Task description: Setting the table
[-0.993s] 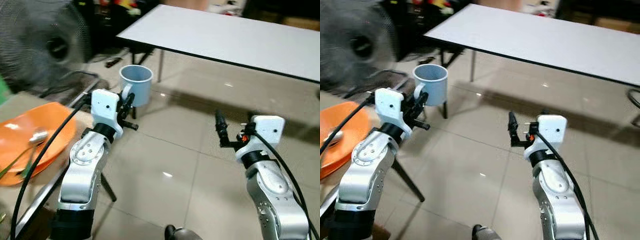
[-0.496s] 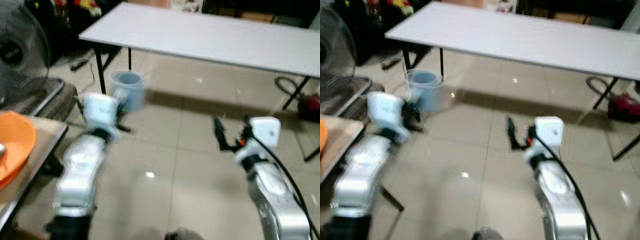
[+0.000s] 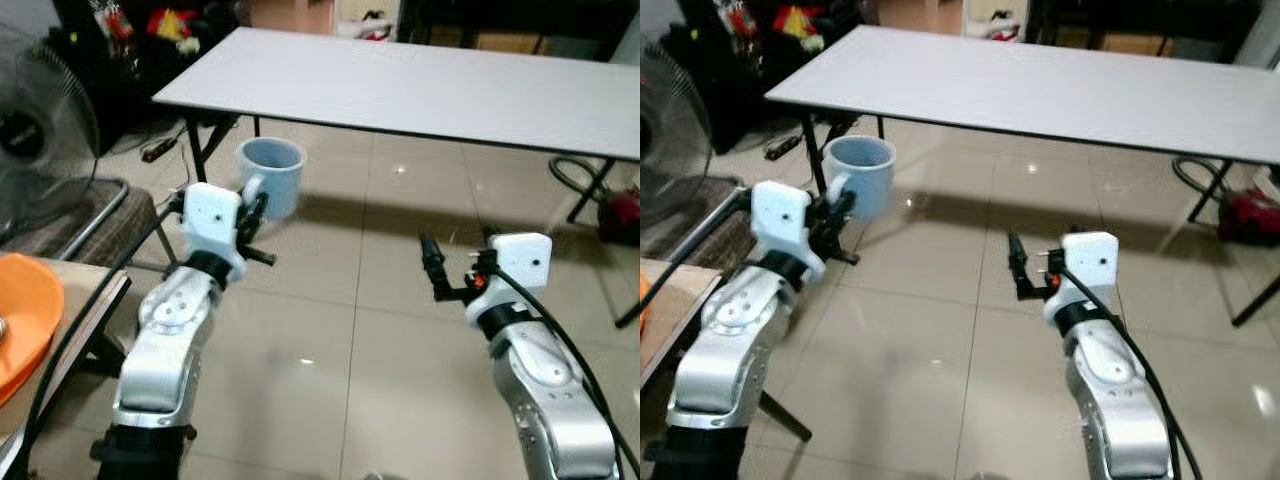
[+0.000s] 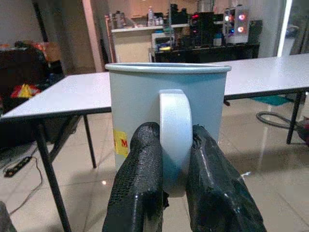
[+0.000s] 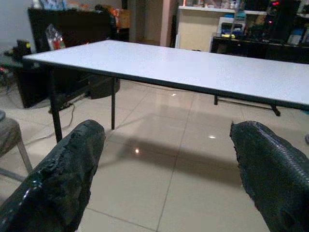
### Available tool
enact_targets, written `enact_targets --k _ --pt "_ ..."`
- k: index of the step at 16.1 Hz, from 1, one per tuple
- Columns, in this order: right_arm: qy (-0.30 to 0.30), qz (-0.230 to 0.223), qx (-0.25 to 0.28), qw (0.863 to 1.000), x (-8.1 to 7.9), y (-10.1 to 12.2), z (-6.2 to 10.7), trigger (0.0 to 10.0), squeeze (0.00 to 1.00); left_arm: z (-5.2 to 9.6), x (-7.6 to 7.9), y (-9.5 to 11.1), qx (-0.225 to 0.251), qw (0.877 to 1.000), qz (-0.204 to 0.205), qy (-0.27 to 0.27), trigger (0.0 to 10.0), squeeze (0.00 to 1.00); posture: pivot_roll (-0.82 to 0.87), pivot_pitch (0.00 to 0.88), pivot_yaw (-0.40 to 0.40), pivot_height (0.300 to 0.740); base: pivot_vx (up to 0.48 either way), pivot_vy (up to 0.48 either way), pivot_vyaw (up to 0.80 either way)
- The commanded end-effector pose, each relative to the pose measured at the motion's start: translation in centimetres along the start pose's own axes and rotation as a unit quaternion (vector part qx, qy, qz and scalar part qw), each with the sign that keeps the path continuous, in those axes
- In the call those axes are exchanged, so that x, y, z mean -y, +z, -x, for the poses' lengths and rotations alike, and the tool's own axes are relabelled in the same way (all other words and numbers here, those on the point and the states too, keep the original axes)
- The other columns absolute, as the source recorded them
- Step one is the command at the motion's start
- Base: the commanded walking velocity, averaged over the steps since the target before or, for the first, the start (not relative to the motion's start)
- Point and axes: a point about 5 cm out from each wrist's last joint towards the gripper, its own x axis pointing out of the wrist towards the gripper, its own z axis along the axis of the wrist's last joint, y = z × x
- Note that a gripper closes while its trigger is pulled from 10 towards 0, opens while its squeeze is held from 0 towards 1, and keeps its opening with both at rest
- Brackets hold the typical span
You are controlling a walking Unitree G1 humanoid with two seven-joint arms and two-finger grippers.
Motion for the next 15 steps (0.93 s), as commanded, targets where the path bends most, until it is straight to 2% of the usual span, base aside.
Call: enact_targets --k 1,6,9,11,15 --pt "0.003 0.017 0.007 1.000 -0.2 0.3 -0.4 10.0 0.00 0.1 -0.7 -0.1 -0.003 1.000 -0.008 0.018 10.0 0.00 -0.05 0.000 -0.038 0.740 0.398 0.000 0.00" --pt "0.000 -0.005 0.008 1.000 0.0 0.2 -0.5 10.0 0.00 0.2 -0.8 -0.1 -0.003 1.000 -0.010 0.023 10.0 0.00 -0.05 0.000 -0.046 0.740 0.411 0.000 0.00" --pt "0.006 0.010 0.012 1.000 0.1 0.5 -0.9 10.0 0.00 -0.3 -0.7 0.1 0.000 1.000 -0.011 0.025 10.0 0.00 -0.06 0.000 -0.059 0.740 0.412 0.000 -0.61" --pt "0.004 0.025 0.011 1.000 0.4 0.7 -1.1 10.0 0.00 -0.5 -0.7 0.3 0.002 1.000 -0.010 0.028 10.0 0.00 -0.06 0.000 -0.079 0.740 0.411 0.000 0.00" --pt "0.010 0.020 0.022 1.000 0.2 1.5 -1.3 10.0 0.00 -0.3 -1.1 0.4 -0.003 0.999 -0.002 0.032 10.0 0.00 -0.06 0.039 -0.065 0.740 0.412 0.000 0.00"
